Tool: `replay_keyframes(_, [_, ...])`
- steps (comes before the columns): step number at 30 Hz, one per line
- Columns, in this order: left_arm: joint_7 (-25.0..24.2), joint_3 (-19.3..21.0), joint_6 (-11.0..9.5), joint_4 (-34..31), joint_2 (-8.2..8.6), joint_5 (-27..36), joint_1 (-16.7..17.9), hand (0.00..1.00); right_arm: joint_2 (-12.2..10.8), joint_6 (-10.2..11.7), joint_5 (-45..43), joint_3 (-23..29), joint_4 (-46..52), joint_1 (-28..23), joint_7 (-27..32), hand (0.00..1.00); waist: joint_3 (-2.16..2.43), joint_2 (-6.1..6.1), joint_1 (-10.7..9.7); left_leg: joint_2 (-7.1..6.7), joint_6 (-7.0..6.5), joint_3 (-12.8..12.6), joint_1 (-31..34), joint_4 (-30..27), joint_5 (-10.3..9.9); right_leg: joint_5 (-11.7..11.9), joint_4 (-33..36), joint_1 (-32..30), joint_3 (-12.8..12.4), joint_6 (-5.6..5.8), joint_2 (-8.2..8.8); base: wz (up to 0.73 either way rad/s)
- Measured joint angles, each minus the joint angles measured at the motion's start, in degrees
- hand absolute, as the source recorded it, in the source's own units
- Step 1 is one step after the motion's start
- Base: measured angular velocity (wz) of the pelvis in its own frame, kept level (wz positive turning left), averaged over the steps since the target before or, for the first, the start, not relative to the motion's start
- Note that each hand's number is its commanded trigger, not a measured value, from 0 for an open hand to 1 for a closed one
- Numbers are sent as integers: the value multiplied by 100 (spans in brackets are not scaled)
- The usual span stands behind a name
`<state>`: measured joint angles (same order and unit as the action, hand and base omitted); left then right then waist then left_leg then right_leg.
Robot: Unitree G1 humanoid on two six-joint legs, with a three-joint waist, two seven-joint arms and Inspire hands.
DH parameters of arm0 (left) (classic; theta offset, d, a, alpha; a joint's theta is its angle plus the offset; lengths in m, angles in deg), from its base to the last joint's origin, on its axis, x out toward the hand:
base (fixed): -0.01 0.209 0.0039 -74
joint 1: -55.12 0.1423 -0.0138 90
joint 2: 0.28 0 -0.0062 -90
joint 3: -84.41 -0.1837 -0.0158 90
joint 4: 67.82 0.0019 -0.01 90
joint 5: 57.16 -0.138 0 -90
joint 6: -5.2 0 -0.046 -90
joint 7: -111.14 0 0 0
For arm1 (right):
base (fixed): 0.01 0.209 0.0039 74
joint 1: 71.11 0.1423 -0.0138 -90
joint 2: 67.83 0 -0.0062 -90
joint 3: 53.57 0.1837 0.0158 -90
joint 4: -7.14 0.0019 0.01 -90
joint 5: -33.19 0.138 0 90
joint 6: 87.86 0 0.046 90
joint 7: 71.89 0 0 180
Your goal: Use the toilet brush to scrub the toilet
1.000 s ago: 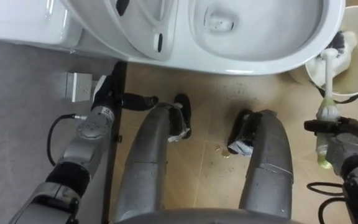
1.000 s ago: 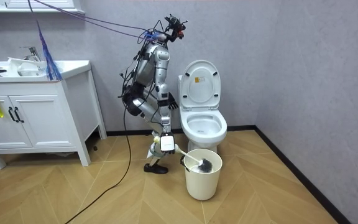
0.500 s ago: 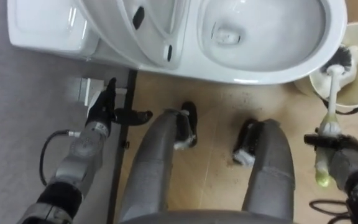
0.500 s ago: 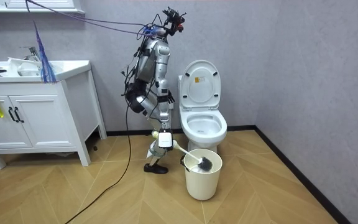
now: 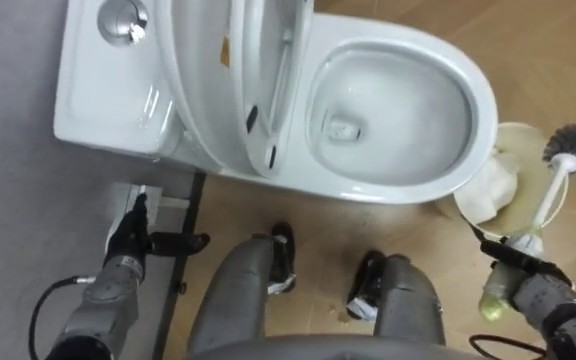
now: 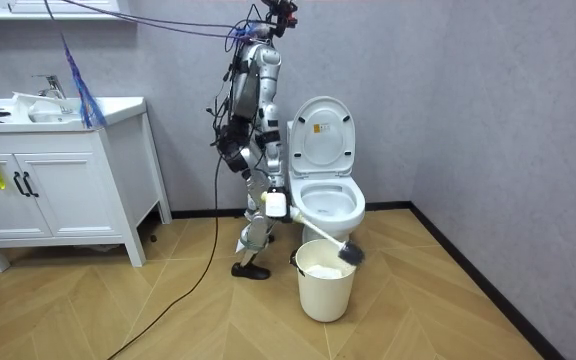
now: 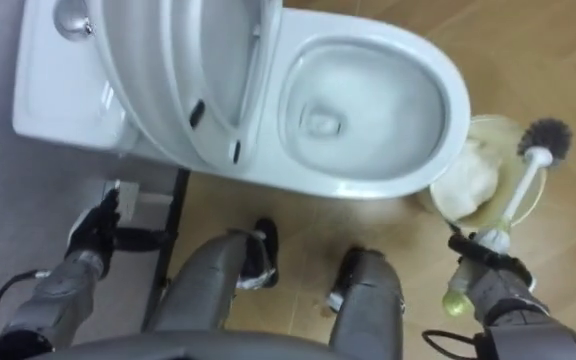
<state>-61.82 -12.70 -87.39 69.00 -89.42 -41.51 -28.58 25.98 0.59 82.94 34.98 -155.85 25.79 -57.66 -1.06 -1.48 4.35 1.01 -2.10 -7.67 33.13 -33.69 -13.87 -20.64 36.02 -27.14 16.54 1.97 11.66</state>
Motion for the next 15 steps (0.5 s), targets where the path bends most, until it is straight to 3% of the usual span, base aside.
replay_keyframes(5, [0,261,-16,-11,44,-50,543,0,-171,46,-193,179,368,-407,11,100,33,83,-91,23,2,35,-844,512,-2,223,-790,982,96,92,-175,4])
replay_keyframes(9, [0,535,-22,-12,94,-28,983,0,-301,53,-896,277,661,-757,118,100,91,134,-112,-31,4,40,-1527,869,-3,375,-1298,1751,166,157,-246,1])
replay_keyframes(15, [7,936,3,-157,197,-296,1534,0,-360,25,-1934,274,1196,-1194,383,100,102,227,-113,-77,25,180,-2102,1182,4,457,-1669,2388,333,206,-274,8])
